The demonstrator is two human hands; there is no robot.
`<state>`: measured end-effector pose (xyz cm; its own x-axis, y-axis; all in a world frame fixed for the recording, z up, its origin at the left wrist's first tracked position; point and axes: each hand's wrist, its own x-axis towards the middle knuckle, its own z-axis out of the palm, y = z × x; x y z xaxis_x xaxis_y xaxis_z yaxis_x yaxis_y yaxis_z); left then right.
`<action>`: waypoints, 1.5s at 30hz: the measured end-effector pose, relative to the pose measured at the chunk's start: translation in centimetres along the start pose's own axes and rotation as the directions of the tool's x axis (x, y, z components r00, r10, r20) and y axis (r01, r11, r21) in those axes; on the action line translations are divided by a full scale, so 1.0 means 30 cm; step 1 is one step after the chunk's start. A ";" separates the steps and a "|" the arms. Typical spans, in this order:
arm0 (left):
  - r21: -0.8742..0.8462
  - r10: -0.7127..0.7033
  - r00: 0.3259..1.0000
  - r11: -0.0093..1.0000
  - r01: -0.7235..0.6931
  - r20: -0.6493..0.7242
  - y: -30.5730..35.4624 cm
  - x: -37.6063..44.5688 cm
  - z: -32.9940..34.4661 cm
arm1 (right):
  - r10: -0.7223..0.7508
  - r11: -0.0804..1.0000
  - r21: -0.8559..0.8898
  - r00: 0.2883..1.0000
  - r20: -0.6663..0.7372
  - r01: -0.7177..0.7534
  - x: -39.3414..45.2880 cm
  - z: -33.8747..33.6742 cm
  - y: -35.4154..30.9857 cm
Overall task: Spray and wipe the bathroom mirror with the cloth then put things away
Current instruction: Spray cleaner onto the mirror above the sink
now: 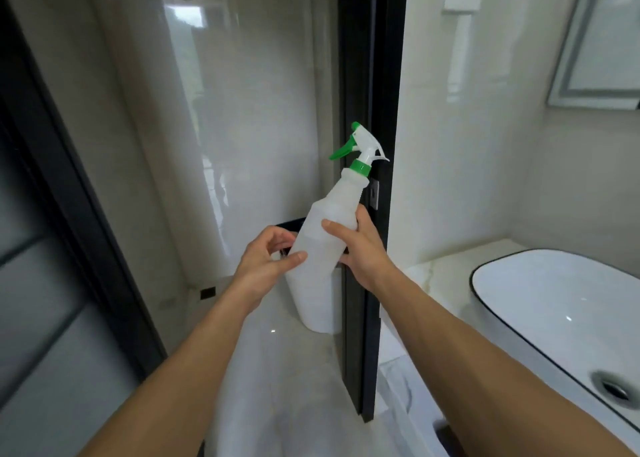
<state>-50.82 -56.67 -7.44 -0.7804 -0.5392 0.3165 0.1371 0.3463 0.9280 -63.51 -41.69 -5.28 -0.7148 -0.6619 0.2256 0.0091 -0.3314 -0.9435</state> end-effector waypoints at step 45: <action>-0.540 0.629 0.636 0.757 -0.368 0.447 1.484 0.788 1.228 | -0.664 0.625 -0.762 0.628 -0.405 0.169 0.095 -0.772 -1.702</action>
<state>-85.63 -25.70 34.13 -0.6830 0.2176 0.6973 0.7208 0.0460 0.6916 -82.20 -11.09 37.91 -0.7386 0.0768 0.6698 -0.6479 0.1938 -0.7367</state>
